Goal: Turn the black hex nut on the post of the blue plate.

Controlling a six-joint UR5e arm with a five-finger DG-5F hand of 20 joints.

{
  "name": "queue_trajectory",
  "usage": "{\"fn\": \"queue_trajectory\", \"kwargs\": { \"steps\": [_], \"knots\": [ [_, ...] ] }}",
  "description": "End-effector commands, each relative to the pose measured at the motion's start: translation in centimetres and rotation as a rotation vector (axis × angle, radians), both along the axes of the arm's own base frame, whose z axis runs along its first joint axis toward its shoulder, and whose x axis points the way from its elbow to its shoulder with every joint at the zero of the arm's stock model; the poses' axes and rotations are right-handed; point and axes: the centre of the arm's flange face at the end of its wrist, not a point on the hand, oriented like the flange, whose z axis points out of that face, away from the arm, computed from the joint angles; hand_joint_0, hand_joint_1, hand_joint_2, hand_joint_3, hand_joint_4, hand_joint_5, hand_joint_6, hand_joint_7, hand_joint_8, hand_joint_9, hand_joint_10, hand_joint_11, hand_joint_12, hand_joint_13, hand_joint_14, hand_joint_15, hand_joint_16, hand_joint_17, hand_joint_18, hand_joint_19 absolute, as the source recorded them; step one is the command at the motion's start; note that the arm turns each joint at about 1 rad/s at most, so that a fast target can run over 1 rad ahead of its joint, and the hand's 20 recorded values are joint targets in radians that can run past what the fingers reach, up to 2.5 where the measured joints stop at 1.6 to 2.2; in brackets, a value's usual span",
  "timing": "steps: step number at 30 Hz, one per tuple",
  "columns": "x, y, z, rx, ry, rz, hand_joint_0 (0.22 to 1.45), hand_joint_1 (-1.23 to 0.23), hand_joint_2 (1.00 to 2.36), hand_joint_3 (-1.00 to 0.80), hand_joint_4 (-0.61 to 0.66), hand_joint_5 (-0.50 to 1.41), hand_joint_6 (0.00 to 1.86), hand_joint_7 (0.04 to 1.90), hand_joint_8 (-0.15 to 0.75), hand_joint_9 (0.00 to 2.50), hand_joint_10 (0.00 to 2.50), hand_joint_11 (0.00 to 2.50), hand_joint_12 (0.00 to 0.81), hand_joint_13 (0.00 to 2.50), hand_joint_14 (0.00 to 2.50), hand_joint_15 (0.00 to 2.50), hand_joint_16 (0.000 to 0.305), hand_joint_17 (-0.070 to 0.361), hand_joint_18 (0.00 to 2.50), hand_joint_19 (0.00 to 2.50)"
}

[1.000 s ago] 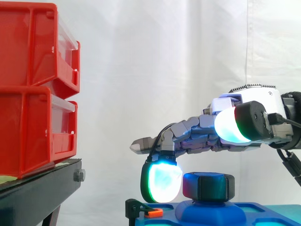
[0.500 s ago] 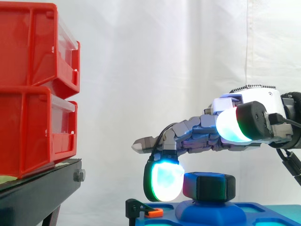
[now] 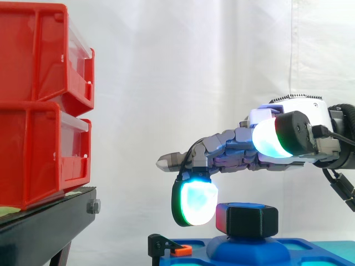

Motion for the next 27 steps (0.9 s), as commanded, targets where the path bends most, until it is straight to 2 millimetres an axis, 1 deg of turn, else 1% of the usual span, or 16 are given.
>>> {"fn": "queue_trajectory", "kwargs": {
  "steps": [1, 27],
  "knots": [
    [-0.1, -0.4, -0.1, 0.0, 0.001, -0.004, 0.45, -0.14, 1.0, -0.5, 0.34, -0.19, 0.5, 1.13, 0.295, 0.1, 0.0, 0.0, 0.384, 0.0, 0.0, 0.03, 0.055, 0.123, 0.0, 0.3],
    [-0.7, -1.7, -0.1, 0.0, 0.019, -0.011, 0.46, -0.14, 1.0, -0.5, 0.34, -0.18, 0.5, 1.16, 0.295, 0.1, 0.0, 0.0, 0.384, 0.0, 0.0, 0.04, 0.055, 0.123, 0.0, 0.3]
  ]
}}
